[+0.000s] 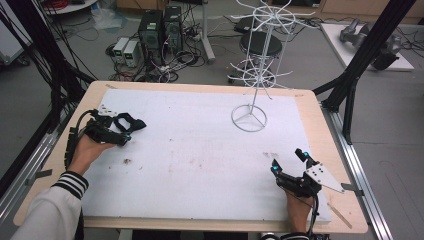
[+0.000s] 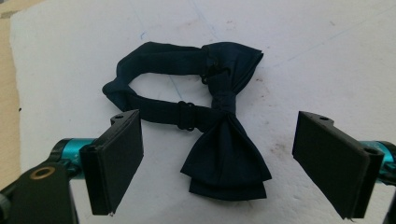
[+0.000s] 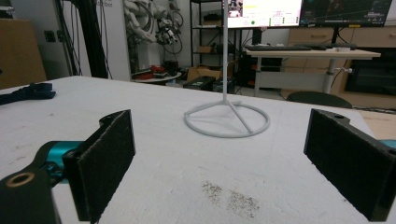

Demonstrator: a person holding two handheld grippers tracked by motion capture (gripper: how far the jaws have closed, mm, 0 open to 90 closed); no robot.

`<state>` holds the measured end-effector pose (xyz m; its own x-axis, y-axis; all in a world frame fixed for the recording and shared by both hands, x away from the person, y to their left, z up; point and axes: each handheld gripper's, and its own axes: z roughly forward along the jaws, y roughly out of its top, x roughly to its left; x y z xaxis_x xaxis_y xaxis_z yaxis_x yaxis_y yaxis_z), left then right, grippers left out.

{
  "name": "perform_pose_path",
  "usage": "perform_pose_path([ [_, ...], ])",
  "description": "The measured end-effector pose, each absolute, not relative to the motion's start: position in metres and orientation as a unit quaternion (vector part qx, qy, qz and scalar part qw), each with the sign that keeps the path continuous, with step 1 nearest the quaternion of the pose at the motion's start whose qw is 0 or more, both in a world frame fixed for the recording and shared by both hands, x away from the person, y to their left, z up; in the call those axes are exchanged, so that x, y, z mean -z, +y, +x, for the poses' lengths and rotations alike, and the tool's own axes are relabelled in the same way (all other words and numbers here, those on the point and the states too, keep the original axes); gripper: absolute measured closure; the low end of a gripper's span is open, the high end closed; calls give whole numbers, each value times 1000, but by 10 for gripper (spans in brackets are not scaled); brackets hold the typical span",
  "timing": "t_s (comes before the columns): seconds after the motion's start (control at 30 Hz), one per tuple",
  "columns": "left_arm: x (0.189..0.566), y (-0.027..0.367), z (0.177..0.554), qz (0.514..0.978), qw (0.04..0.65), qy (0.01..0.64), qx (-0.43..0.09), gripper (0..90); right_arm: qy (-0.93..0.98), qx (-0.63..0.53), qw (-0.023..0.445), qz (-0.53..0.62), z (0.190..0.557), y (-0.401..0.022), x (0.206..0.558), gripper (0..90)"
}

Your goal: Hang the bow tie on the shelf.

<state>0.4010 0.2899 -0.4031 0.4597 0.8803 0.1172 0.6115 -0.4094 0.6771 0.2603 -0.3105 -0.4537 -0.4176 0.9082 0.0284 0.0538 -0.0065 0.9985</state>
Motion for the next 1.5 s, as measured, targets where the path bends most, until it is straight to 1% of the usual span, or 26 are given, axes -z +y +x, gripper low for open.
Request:
perform_pose_path([
  [0.07,403,290,402,807,280,464,-235,183,603,-587,365,398,260,-310,454,79],
  [0.1,405,291,405,811,268,468,-225,199,604,-586,366,397,260,-310,454,79],
  [0.4,414,291,413,823,243,478,-188,221,603,-586,366,398,260,-310,454,79],
  [0.77,419,288,418,833,214,482,-168,250,604,-585,368,397,260,-310,454,79],
  [0.9,419,288,419,834,214,483,-162,296,603,-586,366,399,260,-310,454,79],
  [1.2,421,288,422,831,207,495,-146,335,604,-584,371,395,260,-310,454,79],
  [1.3,421,290,423,831,212,497,-133,376,604,-584,371,396,260,-310,454,79],
  [1.37,420,290,425,828,213,503,-127,384,604,-584,371,395,260,-310,454,79],
  [1.5,419,292,425,824,219,508,-122,456,603,-585,371,396,260,-310,454,79],
])
